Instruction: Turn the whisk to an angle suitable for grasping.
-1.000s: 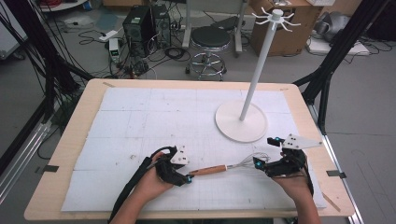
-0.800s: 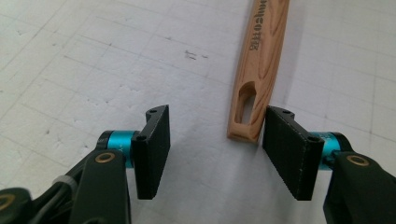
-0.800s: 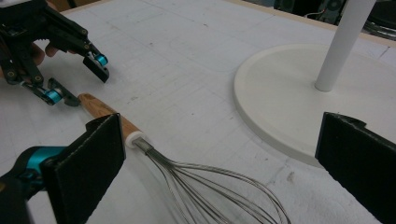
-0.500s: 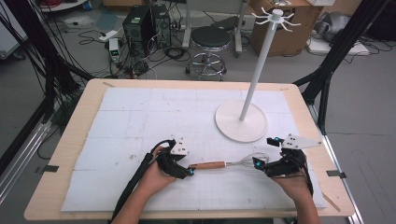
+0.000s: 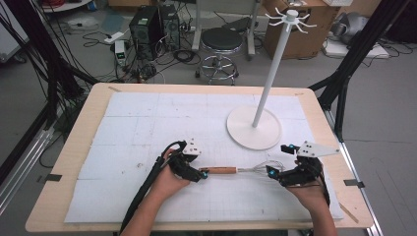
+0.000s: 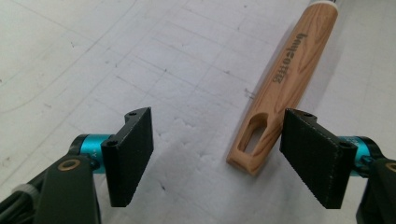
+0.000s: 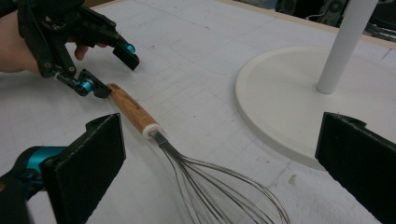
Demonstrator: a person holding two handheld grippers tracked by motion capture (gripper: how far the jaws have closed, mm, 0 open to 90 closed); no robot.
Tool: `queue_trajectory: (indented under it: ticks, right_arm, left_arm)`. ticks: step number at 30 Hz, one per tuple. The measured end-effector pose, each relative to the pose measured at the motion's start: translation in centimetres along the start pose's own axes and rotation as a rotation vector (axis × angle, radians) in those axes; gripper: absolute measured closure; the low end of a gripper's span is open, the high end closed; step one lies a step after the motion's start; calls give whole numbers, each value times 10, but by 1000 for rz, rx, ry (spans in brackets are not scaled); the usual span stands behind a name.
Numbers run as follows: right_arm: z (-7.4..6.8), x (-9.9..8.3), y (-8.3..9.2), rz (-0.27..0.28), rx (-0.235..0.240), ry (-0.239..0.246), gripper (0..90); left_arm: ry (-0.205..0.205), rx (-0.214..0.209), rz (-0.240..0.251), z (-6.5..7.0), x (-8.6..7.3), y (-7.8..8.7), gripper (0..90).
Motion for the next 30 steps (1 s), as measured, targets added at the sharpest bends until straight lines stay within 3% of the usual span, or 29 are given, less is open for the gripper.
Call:
queue_trajectory:
  ticks: [8, 16, 22, 30]
  right_arm:
    - [1, 0, 0, 4, -1, 2, 4]
    - [1, 0, 0, 2, -3, 6, 4]
    - [1, 0, 0, 2, -4, 7, 4]
    - [0, 0, 2, 8, -3, -2, 4]
  left_arm:
    - [31, 42, 1, -9, 3, -5, 246]
    - [39, 40, 4, -10, 4, -2, 233]
    - [44, 23, 14, -10, 3, 11, 207]
    - [42, -3, 78, -11, -4, 43, 167]
Point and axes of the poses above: each handheld gripper's, and its own axes: y roughly backward along the jaws, x roughly out of its top, z roughly to its right, the point moved 2 cm from there along -y, roughly forward along the jaws, and after that the axes turned 7 degrees about -y, right-handed, at the moved point
